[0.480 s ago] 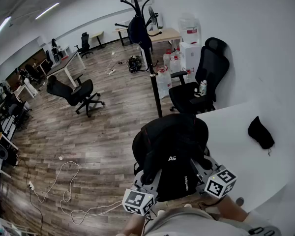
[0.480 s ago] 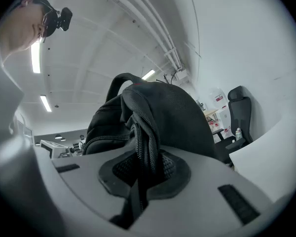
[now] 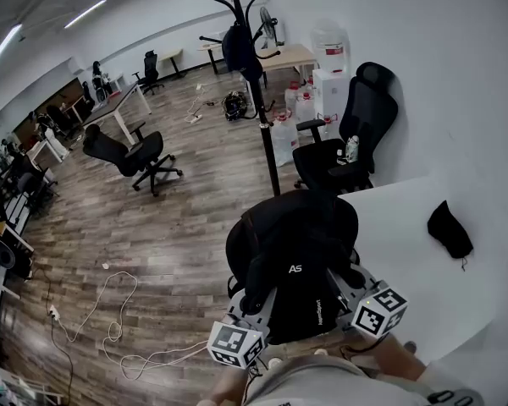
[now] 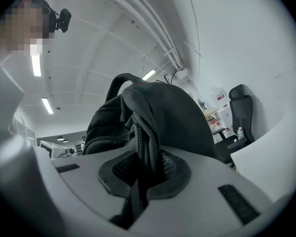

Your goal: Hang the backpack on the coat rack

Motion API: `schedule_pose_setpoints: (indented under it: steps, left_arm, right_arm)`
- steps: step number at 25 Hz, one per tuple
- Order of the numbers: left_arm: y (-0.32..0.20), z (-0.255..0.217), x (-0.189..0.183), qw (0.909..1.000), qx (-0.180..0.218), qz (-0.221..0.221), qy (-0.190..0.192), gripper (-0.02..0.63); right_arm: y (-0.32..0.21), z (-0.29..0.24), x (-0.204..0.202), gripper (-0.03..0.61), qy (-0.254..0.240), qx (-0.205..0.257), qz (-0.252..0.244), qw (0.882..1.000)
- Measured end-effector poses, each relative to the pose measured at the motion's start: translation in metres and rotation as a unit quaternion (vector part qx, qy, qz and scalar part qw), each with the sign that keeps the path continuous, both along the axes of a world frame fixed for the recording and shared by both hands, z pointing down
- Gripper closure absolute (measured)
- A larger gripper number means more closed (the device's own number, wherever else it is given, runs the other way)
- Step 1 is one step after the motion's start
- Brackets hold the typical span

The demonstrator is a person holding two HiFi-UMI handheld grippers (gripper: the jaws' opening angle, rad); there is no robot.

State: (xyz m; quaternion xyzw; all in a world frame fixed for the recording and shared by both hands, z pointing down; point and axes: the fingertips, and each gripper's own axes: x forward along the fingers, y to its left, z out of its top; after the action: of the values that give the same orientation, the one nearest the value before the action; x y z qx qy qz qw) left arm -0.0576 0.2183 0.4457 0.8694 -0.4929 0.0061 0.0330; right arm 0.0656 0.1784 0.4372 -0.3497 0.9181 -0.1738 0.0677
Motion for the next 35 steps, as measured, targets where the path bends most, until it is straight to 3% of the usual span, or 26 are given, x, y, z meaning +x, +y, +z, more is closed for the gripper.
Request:
schedule_pose_setpoints:
  steps: [14,21,35]
  left_arm:
    - [-0.018,-0.012,0.031,0.9989,0.02,-0.04,-0.013,0.58]
    - [-0.048,-0.015,0.036,0.999,0.022,-0.039,-0.009,0.58]
    - [-0.173,-0.023,-0.01,0.9997,0.024,-0.005,0.0,0.58]
  right_arm:
    - [-0.022,-0.011,0.031,0.546,-0.01,0.014,-0.036,0.999]
    - [-0.054,-0.016,0.035,0.546,-0.006,0.017,-0.035,0.999]
    - [-0.172,-0.024,-0.007,0.546,0.001,0.022,-0.004,1.0]
